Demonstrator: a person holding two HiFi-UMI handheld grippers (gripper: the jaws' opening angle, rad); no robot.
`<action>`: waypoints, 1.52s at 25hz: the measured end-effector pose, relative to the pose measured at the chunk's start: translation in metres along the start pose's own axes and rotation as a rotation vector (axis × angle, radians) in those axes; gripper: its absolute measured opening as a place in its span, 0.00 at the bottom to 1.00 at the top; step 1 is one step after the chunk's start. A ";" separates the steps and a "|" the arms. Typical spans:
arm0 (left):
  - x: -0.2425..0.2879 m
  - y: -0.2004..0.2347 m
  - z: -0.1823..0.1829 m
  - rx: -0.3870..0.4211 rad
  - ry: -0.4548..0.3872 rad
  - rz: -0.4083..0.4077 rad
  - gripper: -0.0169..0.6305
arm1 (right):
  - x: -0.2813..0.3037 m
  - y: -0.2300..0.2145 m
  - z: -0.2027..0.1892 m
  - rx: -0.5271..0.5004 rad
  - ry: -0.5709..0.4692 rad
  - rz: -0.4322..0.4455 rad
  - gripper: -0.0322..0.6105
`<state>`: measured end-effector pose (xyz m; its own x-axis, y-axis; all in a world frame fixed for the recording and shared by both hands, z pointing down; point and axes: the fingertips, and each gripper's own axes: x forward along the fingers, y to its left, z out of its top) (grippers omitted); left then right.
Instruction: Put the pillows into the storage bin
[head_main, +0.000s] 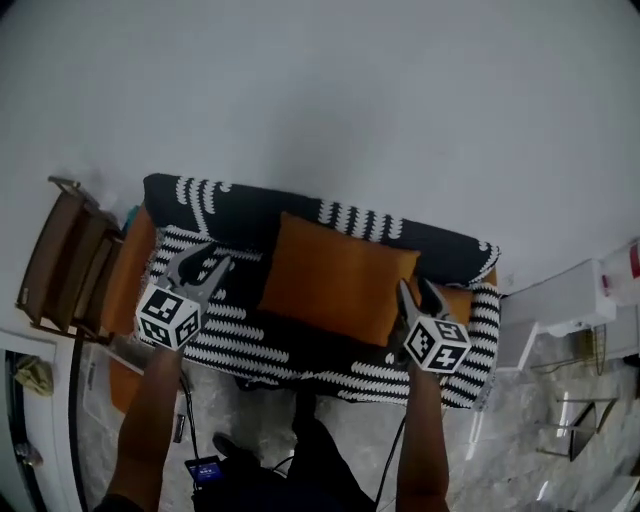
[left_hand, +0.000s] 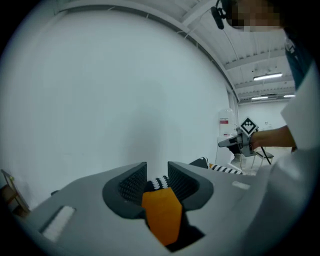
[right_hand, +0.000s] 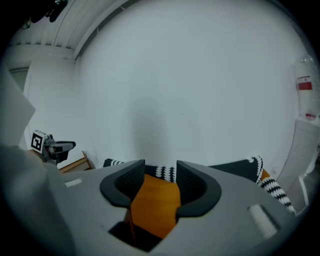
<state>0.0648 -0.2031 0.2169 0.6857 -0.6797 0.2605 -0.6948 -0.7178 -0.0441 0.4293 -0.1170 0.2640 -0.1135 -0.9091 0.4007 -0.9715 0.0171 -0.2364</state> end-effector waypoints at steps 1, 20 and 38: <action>0.022 -0.003 -0.013 -0.011 0.025 -0.011 0.23 | 0.009 -0.017 -0.012 0.024 0.020 -0.013 0.33; 0.270 -0.010 -0.291 -0.139 0.437 -0.024 0.41 | 0.174 -0.202 -0.252 0.315 0.359 -0.123 0.46; 0.311 -0.014 -0.385 -0.287 0.545 0.003 0.26 | 0.245 -0.226 -0.341 0.234 0.574 -0.146 0.30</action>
<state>0.2040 -0.3458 0.6701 0.5270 -0.4521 0.7196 -0.7790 -0.5955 0.1964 0.5501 -0.2021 0.7176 -0.1396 -0.5264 0.8387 -0.9217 -0.2405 -0.3043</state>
